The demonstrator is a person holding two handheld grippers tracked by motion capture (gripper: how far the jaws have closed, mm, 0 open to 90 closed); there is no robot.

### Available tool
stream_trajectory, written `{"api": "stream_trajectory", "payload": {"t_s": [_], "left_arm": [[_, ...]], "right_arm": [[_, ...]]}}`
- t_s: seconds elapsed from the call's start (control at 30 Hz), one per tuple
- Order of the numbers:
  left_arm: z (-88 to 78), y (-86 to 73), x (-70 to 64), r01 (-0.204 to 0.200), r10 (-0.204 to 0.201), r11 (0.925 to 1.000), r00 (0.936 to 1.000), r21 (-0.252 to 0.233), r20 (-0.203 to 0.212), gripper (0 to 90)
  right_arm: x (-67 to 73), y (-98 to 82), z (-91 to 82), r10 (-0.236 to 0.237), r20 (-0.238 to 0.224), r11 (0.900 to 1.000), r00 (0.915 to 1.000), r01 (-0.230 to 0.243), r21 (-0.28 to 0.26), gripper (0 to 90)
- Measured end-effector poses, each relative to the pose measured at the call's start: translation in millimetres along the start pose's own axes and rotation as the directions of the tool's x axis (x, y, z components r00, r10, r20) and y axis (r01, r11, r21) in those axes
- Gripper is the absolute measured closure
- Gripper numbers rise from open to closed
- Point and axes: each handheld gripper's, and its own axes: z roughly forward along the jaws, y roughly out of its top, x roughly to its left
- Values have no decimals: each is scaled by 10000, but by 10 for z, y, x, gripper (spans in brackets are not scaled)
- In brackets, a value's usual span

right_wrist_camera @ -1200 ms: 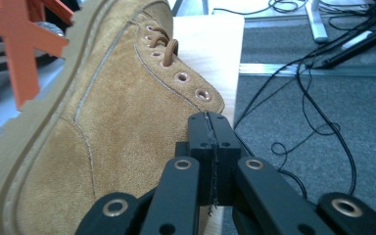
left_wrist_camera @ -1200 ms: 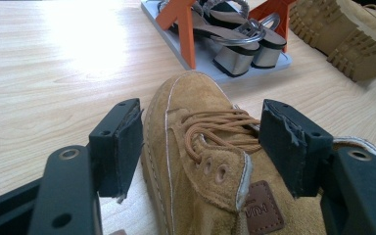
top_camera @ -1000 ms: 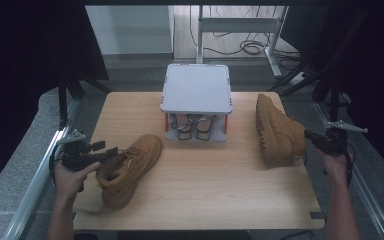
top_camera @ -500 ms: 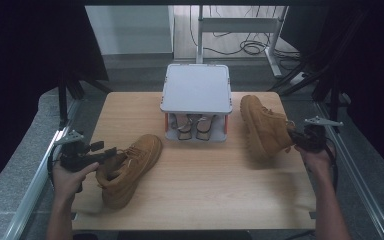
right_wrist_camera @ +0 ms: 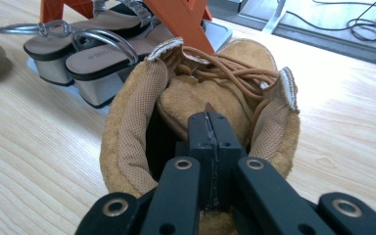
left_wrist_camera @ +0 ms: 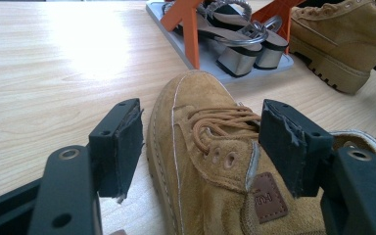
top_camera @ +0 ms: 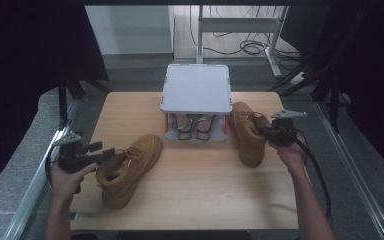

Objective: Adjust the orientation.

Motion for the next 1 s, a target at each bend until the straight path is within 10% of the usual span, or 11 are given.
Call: {"api": "stream_trajectory", "payload": {"t_s": [0.43,0.67,1.0], "left_arm": [[13,11,-22,-25,25,10000,10000,-7,0,338],[22,10,-23,-38,38,10000,10000,16,8,338],[0,11,-19,79,-83,9996,9999,-258,-125,338]], "right_arm": [[-91,38,-271,521,670,9953,9964,-463,-850,750],[-175,71,-147,996,1154,9944,9883,-947,-468,527],[-227,110,136,1409,1314,9895,9813,-1440,140,485]]}}
